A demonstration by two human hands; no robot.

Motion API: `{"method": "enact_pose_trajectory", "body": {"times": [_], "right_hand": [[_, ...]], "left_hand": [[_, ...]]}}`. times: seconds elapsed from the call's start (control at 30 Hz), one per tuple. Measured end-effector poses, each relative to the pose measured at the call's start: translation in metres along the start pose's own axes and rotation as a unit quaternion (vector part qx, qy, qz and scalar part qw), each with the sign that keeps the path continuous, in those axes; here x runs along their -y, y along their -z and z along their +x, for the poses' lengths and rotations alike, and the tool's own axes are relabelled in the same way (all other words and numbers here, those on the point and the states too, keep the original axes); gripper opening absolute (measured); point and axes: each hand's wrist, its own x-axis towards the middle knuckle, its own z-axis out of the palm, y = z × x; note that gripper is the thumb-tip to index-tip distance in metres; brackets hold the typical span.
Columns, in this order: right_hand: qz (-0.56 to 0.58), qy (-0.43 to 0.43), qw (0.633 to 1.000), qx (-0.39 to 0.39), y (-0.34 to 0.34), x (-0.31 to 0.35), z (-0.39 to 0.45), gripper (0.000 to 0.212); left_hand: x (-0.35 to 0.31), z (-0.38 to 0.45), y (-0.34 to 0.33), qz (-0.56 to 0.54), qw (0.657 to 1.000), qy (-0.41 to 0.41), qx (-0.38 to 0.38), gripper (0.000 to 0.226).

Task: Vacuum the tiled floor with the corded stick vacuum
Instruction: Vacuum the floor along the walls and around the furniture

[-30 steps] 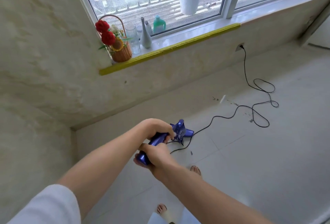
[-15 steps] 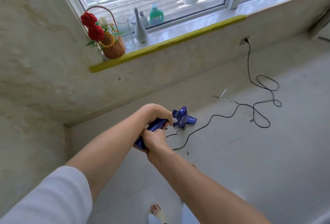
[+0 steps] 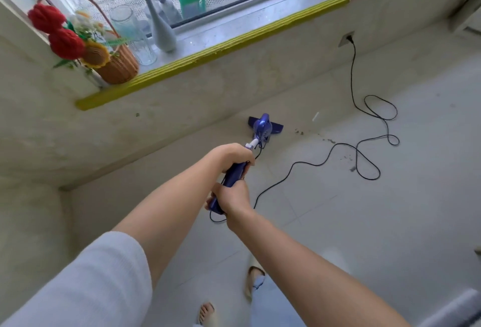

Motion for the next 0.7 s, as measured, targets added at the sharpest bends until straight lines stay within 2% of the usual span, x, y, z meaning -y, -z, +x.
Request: {"method": "enact_pose_trajectory", "body": {"times": [0.13, 0.37, 0.5, 0.7], "right_hand": [[-0.020, -0.005, 1.000, -0.023, 0.026, 0.015, 0.017, 0.027], [-0.066, -0.010, 0.995, -0.072, 0.048, 0.011, 0.010, 0.025], [-0.022, -0.036, 0.995, -0.087, 0.043, -0.005, -0.005, 0.029], [0.054, -0.072, 0.993, -0.069, 0.003, -0.019, -0.053, 0.012]], "left_hand": [[-0.021, 0.017, -0.011, -0.052, 0.998, -0.022, -0.005, 0.024], [-0.022, 0.020, -0.032, -0.158, 0.986, -0.038, 0.029, 0.022], [-0.006, 0.012, -0.036, -0.154, 0.986, -0.037, 0.052, 0.022], [0.031, -0.017, -0.022, -0.129, 0.986, -0.023, 0.103, 0.013]]}}
